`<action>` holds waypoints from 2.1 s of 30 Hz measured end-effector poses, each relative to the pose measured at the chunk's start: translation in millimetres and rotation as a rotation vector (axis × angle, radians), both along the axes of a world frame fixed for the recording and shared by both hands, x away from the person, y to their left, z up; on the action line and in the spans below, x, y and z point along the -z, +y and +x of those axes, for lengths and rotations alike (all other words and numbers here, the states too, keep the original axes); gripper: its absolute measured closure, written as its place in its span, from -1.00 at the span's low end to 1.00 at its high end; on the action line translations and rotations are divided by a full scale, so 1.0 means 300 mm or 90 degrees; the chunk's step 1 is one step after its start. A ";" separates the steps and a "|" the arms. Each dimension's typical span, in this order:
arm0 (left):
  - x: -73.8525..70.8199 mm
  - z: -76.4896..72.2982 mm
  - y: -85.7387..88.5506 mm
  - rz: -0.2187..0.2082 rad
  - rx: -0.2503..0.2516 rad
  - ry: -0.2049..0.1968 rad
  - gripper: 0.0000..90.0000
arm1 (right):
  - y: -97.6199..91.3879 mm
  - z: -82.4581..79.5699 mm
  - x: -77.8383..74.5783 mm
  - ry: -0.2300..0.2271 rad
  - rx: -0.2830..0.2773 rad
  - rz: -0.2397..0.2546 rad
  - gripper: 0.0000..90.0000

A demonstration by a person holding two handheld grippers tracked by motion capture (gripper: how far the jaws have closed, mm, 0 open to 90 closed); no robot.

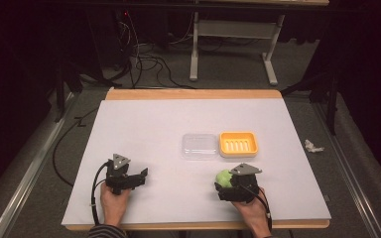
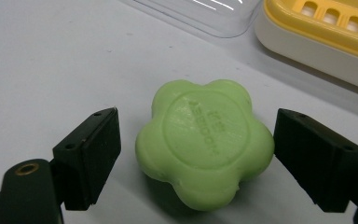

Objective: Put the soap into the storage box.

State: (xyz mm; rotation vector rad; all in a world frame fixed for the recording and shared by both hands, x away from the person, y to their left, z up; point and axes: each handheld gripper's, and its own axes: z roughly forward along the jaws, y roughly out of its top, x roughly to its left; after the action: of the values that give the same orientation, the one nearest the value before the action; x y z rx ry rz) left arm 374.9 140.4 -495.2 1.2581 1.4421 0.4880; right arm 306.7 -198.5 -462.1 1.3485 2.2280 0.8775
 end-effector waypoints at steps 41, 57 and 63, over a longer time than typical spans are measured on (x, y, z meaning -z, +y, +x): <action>-0.003 -0.002 0.008 -0.011 0.003 -0.004 -0.65 | 0.017 0.044 0.014 0.078 -0.015 -0.054 -0.45; -0.006 -0.003 0.010 -0.022 -0.001 -0.009 -0.65 | 0.030 0.043 -0.024 0.065 -0.050 -0.038 -0.44; -0.006 -0.004 0.010 -0.021 0.001 -0.008 -0.65 | 0.020 0.059 -0.016 0.068 -0.048 -0.021 -0.44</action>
State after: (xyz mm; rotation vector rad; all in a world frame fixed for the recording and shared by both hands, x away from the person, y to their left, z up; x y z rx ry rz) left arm 373.7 143.3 -493.3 1.2277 1.4337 0.4689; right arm 324.4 -192.6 -457.2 1.3334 2.3766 0.8088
